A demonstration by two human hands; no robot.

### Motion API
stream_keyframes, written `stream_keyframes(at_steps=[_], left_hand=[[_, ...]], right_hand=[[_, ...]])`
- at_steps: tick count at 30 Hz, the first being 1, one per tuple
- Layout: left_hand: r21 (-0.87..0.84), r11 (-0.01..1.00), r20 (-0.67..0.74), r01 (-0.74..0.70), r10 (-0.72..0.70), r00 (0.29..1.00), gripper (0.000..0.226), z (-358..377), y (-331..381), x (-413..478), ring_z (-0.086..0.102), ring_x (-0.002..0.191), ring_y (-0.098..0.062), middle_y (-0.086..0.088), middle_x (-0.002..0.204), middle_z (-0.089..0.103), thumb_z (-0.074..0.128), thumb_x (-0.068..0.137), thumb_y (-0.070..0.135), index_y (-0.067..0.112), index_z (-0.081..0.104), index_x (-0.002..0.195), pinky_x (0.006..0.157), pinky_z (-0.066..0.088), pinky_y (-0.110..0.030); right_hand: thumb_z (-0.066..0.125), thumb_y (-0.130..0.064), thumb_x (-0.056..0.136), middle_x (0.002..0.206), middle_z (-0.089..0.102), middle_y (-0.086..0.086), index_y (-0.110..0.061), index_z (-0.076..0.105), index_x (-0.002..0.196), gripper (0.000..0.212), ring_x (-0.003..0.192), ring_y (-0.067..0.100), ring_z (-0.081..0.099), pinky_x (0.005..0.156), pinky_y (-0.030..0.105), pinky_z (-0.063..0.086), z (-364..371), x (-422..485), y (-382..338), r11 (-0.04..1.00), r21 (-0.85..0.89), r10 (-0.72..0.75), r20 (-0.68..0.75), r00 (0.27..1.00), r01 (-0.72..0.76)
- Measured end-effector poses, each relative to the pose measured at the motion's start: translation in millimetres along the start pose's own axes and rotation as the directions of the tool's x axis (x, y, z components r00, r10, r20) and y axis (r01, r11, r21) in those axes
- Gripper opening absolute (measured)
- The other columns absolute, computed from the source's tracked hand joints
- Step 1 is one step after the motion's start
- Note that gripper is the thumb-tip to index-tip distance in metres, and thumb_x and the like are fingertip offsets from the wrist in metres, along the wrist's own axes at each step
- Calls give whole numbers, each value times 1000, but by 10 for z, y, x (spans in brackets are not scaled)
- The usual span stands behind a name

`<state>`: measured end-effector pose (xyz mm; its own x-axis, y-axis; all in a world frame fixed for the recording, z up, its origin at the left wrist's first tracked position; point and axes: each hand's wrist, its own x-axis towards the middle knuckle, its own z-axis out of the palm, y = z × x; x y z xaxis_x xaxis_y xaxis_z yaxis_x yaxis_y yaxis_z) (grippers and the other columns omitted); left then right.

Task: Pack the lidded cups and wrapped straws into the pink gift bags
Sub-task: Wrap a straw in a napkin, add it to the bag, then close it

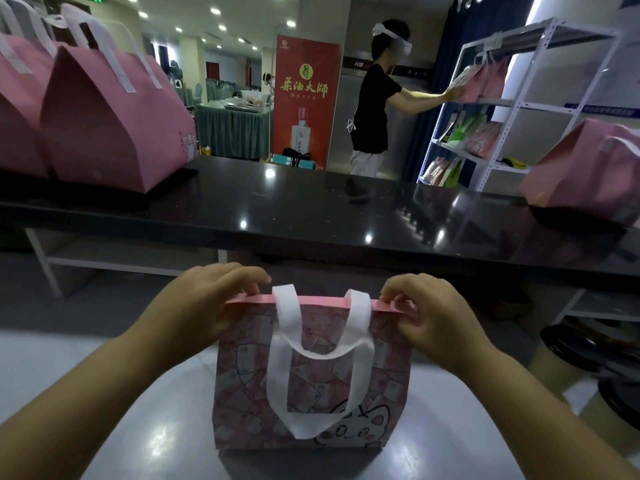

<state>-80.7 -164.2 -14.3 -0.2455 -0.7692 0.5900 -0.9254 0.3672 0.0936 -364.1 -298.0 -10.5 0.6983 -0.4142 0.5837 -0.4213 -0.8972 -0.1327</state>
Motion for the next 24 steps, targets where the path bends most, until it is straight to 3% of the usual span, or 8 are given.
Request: stream_keyframes(at_steps=[3,7,9,11,12,17,24], left_hand=[[114,986,47,-123,118,992,25,-18,-50,-11,64,68,-17,-7,83,68,76,70,29,14,68,89,57,55,-27],[192,969,155,-159,130,979,30,-9,-102,-59,65,71,-18,-7,88,69,79,65,30,14,72,88,58,56,-27],[169,977,154,-132,107,982,28,3,-86,-65,64,74,-15,-3,90,68,58,84,41,17,71,89,60,55,-27],[113,991,113,-71,59,992,51,15,-57,-30,61,73,-11,1,87,66,30,93,49,20,71,85,60,53,-25],[102,994,105,-36,26,994,53,26,-32,2,60,70,-10,3,84,65,27,93,49,20,71,83,58,53,-25],[60,990,103,127,-133,986,25,177,61,187,52,74,-9,7,91,58,59,79,38,24,63,99,62,52,-24],[123,977,121,177,-191,974,21,388,164,383,45,65,-13,11,75,44,63,74,36,24,58,90,52,48,-29]], right_hand=[[83,-8,67,87,69,0,-14,71,85,22,76,21,63,59,43,52,37,-48,26,992,-84,-92,17,996,93],[79,-26,73,98,68,-2,-22,73,91,19,86,17,62,65,37,52,44,-132,51,982,-152,-102,98,990,116],[71,-30,78,99,67,-5,-25,73,91,14,86,13,60,67,34,50,21,-136,38,983,-149,-88,119,989,106],[65,-31,80,93,67,-8,-25,73,88,13,81,11,59,65,35,50,-6,-80,2,989,-125,-59,120,991,74],[65,-31,81,90,66,-8,-24,73,88,12,78,11,59,64,36,49,-12,-33,-27,991,-118,-46,121,992,60],[68,-29,79,86,61,-7,-20,66,98,21,73,14,55,67,37,49,86,221,-195,992,-119,63,149,987,-45],[55,-47,81,87,53,-10,-29,63,95,24,76,13,48,66,30,38,313,399,-320,978,-197,117,217,969,-74]])
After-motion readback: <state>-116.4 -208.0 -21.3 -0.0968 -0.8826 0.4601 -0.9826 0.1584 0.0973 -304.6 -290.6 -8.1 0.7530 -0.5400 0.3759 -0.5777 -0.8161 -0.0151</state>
